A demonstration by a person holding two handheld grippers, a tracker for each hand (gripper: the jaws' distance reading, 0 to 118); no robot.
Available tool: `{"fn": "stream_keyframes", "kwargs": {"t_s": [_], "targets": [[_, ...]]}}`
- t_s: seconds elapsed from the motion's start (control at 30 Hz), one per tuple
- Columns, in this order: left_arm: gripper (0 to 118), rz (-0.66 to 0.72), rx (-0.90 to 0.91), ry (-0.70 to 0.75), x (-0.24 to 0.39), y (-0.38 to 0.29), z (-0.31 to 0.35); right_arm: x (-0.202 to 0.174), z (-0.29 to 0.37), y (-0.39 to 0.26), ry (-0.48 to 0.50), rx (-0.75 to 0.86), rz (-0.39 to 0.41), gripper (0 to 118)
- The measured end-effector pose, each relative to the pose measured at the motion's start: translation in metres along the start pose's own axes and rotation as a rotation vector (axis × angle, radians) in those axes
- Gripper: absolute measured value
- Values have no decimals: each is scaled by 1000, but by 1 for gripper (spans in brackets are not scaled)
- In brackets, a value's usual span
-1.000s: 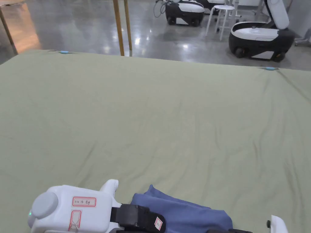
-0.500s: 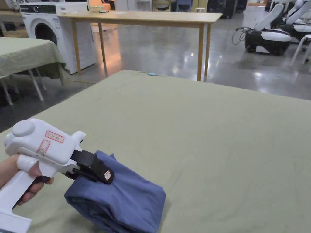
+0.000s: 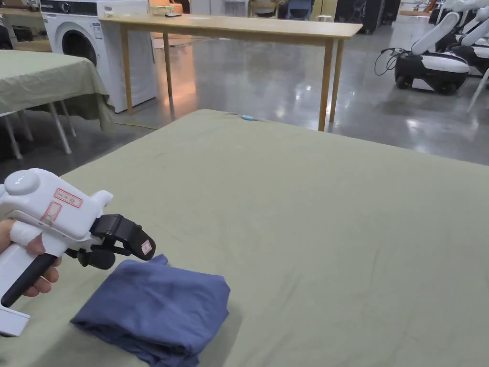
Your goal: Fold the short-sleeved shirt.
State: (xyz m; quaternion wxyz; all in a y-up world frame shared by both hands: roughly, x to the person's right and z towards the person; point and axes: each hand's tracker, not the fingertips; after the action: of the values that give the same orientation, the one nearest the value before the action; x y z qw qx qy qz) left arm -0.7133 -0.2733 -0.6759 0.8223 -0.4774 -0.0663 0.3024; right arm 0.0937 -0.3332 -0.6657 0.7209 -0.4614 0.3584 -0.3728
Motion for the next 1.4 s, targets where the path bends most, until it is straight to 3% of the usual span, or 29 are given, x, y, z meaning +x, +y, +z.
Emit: {"fn": "stream_keyframes", "kwargs": {"t_s": [0.17,0.23,0.27,0.33,0.37,0.4,0.5,0.63,0.7,0.77,0.83,1.0,1.27,1.4], "targets": [[113,66,50,39,1,-10,25,-3,2,1,-9,-4,25,1],[102,53,80,43,20,-20,33,-8,8,4,7,7,40,1],[86,18,102,53,29,-24,36,-12,11,6,9,17,54,1],[8,-19,131,-22,52,-34,39,-28,19,13,-1,59,129,1],[2,-58,138,-26,66,-39,37,-36,24,16,-8,74,162,1],[2,-118,166,18,88,-48,35,-46,28,18,-27,102,205,1],[2,-159,245,-94,149,-77,23,-77,41,23,-135,223,331,1],[2,-301,424,5,259,-129,-4,-127,39,15,-528,452,656,1],[2,-399,597,164,314,-156,-17,-147,33,8,-693,560,817,1],[2,-502,744,220,364,-180,-28,-165,25,1,-836,657,937,1],[2,-528,815,230,409,-201,-43,-177,24,1,-799,710,961,1],[2,-578,911,276,455,-219,-65,-190,32,-2,-764,764,919,1],[2,-555,906,262,461,-224,-59,-192,47,-9,-794,811,947,1],[2,-564,913,284,462,-223,-53,-192,50,-6,-780,812,924,1]]}}
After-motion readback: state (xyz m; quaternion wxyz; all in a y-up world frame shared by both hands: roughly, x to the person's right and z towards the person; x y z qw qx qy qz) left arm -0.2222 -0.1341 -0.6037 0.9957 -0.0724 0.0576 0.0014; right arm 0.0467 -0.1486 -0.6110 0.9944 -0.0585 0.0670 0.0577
